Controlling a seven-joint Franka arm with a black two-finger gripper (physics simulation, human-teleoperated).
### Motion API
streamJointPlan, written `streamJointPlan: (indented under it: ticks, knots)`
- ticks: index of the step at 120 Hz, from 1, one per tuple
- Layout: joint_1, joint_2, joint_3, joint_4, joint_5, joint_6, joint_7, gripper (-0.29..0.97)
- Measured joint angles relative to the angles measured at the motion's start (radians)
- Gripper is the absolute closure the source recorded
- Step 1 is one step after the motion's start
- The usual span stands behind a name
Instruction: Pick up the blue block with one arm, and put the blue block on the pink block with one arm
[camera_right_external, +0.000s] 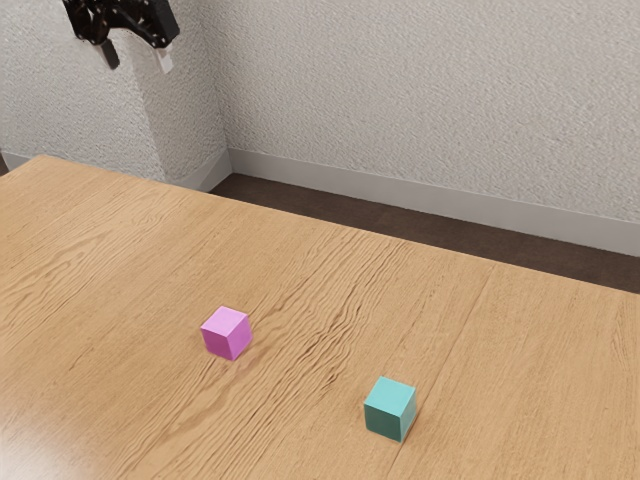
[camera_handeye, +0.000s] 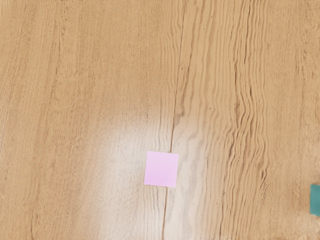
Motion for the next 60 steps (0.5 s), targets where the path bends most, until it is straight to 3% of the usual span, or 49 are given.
streamJointPlan:
  ticks: [17,42,60]
  knots:
    - [-0.121,0.030,-0.018,-0.021,-0.010,0.017,-0.004,0.02]
    - [-0.201,-0.007,-0.015,-0.403,-0.023,0.250,-0.008,0.02]
    - [-0.236,0.034,-0.014,-0.523,-0.042,0.425,-0.021,0.02]
